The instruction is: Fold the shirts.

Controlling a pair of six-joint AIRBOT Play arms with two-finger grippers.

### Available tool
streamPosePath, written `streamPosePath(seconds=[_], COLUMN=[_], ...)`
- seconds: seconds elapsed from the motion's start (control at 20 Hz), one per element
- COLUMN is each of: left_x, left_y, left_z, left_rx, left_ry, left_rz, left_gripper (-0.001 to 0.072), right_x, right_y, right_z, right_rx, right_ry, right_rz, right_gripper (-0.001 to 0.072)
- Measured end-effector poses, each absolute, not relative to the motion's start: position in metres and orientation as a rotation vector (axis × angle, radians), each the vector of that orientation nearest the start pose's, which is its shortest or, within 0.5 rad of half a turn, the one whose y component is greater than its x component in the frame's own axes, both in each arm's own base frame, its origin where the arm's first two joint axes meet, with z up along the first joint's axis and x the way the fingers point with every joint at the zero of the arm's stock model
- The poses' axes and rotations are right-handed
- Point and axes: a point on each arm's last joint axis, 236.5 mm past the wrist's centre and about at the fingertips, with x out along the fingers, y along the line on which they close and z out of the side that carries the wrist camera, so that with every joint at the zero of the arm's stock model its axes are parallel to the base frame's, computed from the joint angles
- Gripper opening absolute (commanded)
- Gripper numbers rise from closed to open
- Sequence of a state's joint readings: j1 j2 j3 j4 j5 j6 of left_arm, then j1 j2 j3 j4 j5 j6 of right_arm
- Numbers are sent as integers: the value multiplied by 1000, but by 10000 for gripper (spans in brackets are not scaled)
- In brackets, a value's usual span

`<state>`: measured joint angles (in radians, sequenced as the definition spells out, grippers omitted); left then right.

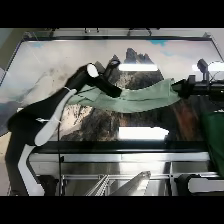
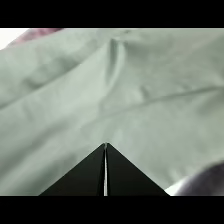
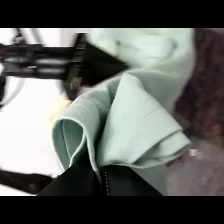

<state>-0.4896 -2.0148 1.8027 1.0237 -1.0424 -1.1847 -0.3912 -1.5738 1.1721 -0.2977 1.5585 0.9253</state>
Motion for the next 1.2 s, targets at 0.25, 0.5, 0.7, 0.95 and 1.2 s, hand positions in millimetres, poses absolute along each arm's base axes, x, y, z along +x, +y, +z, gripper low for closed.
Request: streamPosePath(seconds=[0.25, 0.5, 0.7, 0.95, 1.2], left_x=[420, 423, 434, 423, 412], left_y=[-420, -402, -312, -212, -171], left_z=[-100, -6, 125, 223, 203], left_rx=[182, 200, 82, -98, -192], left_ry=[1213, 1155, 1019, 836, 874], left_rz=[-964, -1003, -927, -811, -737], left_gripper=[5, 6, 6, 6, 6], right_x=[380, 398, 431, 470, 468], right_y=[83, 116, 204, 352, 463], right_z=[132, 151, 130, 57, 10], right_rx=[1003, 951, 833, 605, 547], right_ry=[966, 892, 845, 777, 788], right_rz=[1036, 997, 935, 836, 934], right_gripper=[13, 13, 14, 32, 1])
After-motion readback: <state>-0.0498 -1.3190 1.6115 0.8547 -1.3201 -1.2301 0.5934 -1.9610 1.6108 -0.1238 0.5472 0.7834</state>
